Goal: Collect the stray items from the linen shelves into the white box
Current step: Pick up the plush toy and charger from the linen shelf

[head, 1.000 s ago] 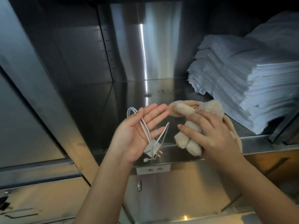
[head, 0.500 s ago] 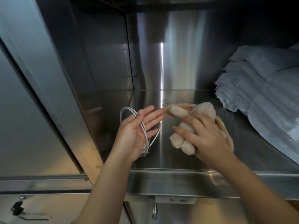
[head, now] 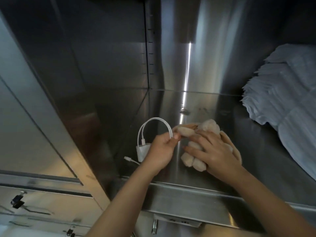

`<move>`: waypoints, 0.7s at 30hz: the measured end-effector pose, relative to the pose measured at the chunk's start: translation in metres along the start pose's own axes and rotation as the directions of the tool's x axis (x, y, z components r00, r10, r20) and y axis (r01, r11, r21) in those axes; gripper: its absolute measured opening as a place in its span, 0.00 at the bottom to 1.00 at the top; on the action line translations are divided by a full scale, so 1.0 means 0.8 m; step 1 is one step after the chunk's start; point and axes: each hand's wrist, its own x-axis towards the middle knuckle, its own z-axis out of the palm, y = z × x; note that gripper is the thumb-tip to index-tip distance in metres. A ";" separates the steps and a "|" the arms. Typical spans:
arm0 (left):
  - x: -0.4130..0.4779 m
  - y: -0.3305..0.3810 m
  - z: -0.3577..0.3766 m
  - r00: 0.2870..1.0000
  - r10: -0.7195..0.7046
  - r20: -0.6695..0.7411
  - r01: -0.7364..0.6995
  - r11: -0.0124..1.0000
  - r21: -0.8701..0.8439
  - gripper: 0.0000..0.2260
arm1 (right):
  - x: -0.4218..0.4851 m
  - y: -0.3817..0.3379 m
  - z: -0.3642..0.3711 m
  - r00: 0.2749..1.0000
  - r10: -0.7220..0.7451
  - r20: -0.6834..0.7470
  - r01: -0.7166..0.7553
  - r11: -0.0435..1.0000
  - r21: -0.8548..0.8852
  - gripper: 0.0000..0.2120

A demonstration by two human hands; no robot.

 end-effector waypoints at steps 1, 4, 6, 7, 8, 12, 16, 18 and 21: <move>0.002 -0.007 0.005 0.999 0.043 -0.009 -0.042 0.989 0.145 0.11 | -0.003 0.004 0.002 1.000 0.001 0.003 -0.001 1.000 0.019 0.15; 0.009 -0.028 0.018 0.997 0.062 0.035 -0.070 0.807 0.586 0.12 | -0.011 0.013 0.008 1.000 0.004 0.025 -0.005 0.999 0.050 0.15; 0.008 -0.035 0.023 0.994 0.065 0.090 -0.111 0.626 0.772 0.13 | -0.013 0.017 0.012 0.999 -0.005 0.042 0.003 0.999 0.048 0.15; 0.007 -0.037 0.025 0.990 0.088 0.113 -0.142 0.553 0.821 0.15 | -0.014 0.019 0.014 0.999 -0.008 0.052 0.005 0.999 0.052 0.15; 0.005 -0.040 0.026 0.981 0.134 0.138 -0.187 0.493 0.850 0.16 | -0.015 0.019 0.016 0.998 -0.008 0.064 0.004 0.998 0.063 0.15; -0.010 -0.049 0.023 0.946 0.265 0.185 -0.258 0.275 0.926 0.17 | -0.020 0.017 0.026 0.990 -0.019 0.137 0.005 0.994 0.105 0.16; -0.020 -0.056 0.012 0.919 0.305 0.250 -0.300 0.131 0.945 0.16 | -0.022 0.012 0.034 0.980 -0.022 0.197 -0.005 0.990 0.138 0.16; -0.022 -0.051 0.006 0.915 0.314 0.251 -0.300 0.115 0.947 0.18 | -0.020 0.011 0.035 0.979 -0.033 0.200 0.000 0.986 0.165 0.16; -0.026 -0.047 0.001 0.905 0.336 0.260 -0.309 0.100 0.946 0.21 | -0.015 0.008 0.036 0.982 -0.093 0.162 0.053 0.971 0.233 0.16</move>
